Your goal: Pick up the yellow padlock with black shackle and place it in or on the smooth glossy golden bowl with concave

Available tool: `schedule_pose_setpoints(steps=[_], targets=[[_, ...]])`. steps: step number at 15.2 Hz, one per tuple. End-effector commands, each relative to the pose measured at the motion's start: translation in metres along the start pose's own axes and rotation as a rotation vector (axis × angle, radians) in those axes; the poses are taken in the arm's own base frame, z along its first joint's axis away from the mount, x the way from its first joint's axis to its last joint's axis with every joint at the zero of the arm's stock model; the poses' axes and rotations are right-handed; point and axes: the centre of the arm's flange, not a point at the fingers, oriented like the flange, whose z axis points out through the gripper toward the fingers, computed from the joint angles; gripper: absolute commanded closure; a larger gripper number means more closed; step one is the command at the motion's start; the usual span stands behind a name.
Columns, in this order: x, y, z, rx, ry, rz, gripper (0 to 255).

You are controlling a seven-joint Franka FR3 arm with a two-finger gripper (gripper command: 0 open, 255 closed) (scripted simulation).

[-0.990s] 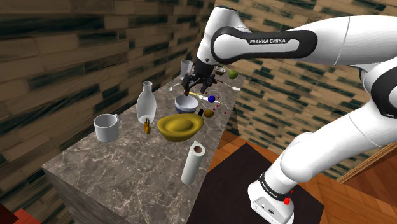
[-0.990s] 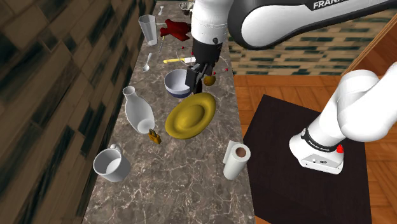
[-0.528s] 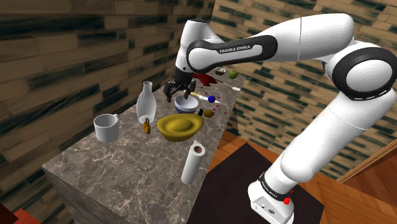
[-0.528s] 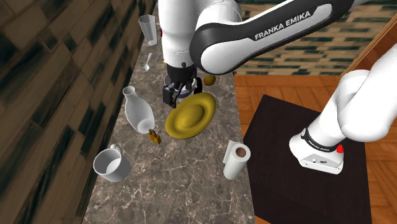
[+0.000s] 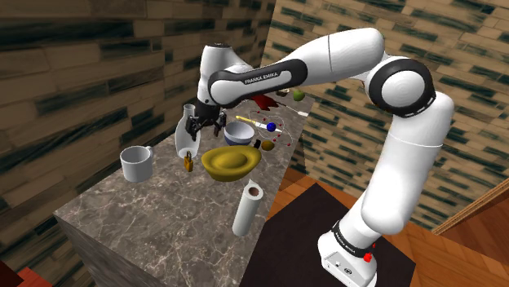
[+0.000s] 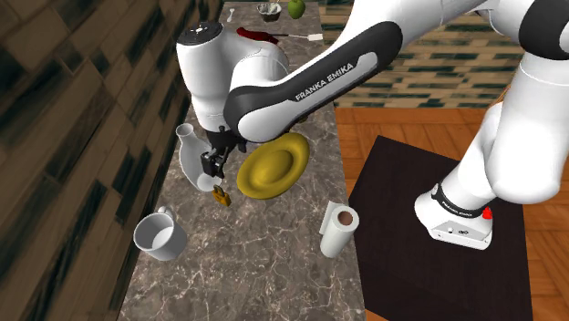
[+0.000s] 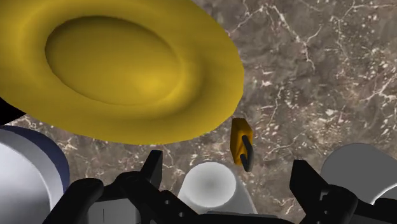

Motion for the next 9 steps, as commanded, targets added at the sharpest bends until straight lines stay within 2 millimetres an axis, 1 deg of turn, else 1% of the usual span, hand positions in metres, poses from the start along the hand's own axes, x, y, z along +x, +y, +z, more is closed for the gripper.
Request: schedule_pose_setpoints(steps=[1, 5, 9], targets=[[0.012, -0.015, 0.02, -0.004, -0.009, -0.002, 0], [0.038, -0.041, 0.055, -0.012, -0.026, -0.007, 0], [0.038, -0.041, 0.076, -0.012, -0.026, -0.007, 0]])
